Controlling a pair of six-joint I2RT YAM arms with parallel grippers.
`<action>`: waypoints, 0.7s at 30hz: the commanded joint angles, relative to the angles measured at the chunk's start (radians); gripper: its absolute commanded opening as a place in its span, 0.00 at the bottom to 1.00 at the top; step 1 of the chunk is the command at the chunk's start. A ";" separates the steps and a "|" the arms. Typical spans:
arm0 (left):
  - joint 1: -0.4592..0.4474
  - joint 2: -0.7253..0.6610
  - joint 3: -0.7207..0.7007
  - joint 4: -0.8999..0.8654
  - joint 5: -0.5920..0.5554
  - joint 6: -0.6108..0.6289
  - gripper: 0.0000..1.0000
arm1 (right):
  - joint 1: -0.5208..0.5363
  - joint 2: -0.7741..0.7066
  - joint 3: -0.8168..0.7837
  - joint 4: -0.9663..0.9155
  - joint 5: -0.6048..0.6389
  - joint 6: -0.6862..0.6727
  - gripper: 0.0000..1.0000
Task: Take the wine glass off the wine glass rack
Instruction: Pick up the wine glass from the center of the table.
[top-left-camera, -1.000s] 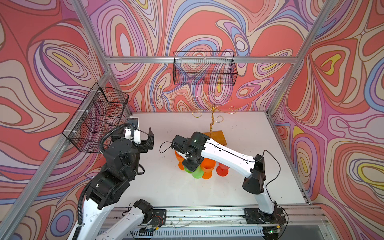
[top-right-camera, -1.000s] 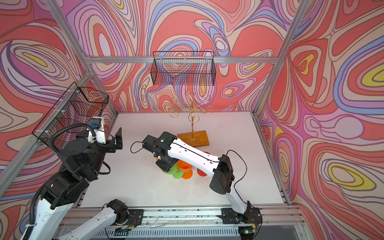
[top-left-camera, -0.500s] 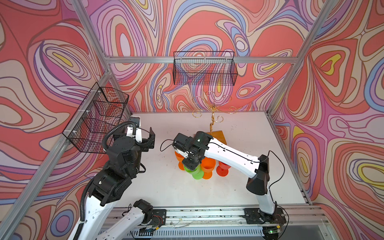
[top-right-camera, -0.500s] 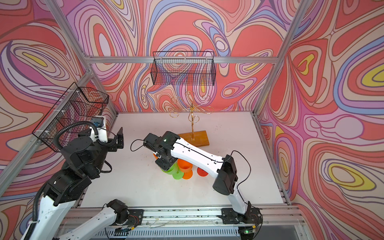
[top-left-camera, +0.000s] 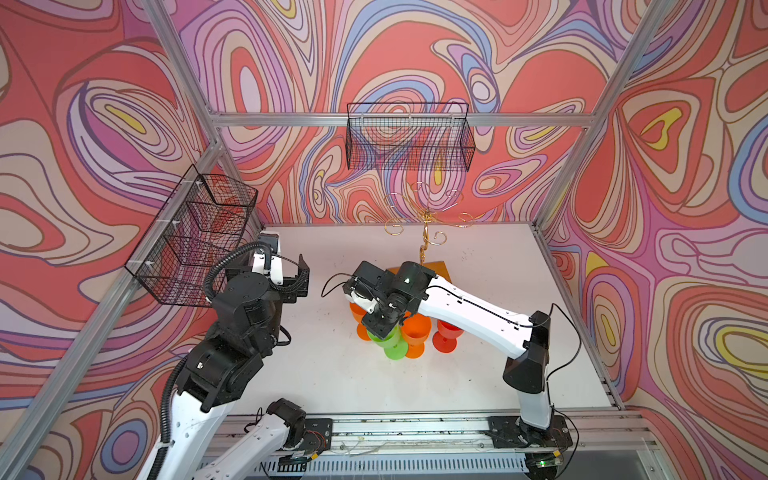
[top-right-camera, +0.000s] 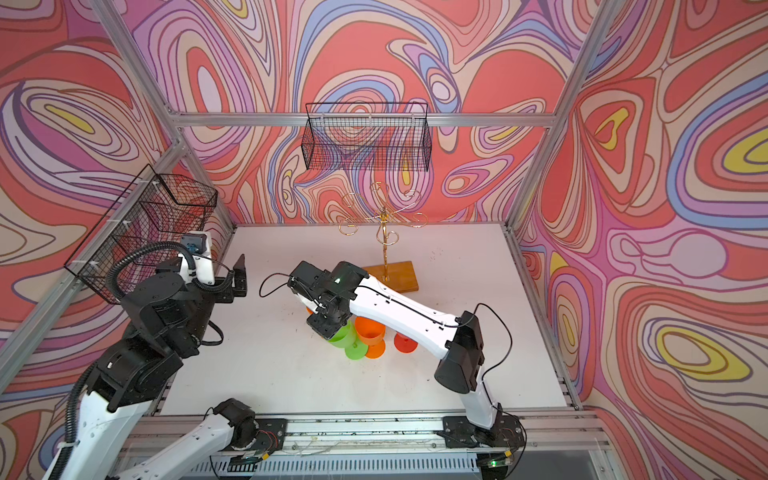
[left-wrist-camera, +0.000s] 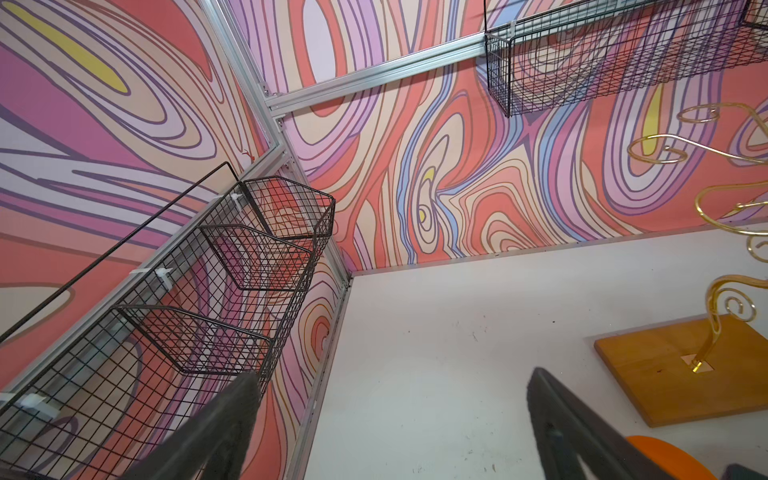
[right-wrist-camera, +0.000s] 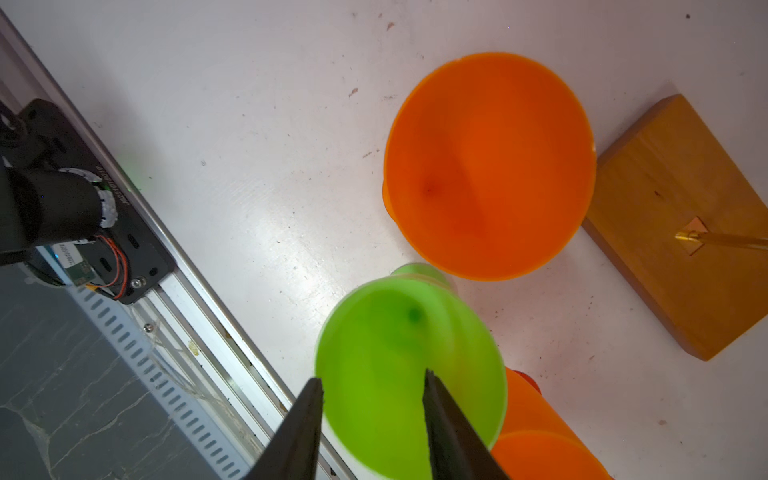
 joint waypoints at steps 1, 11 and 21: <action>0.008 0.005 -0.001 -0.024 0.010 -0.009 1.00 | 0.000 -0.049 -0.011 0.043 -0.041 -0.023 0.42; 0.017 0.009 -0.002 -0.026 0.016 -0.014 1.00 | 0.075 0.012 0.071 -0.053 -0.028 -0.093 0.42; 0.021 0.006 -0.001 -0.030 0.024 -0.017 1.00 | 0.121 0.076 0.109 -0.129 0.013 -0.117 0.41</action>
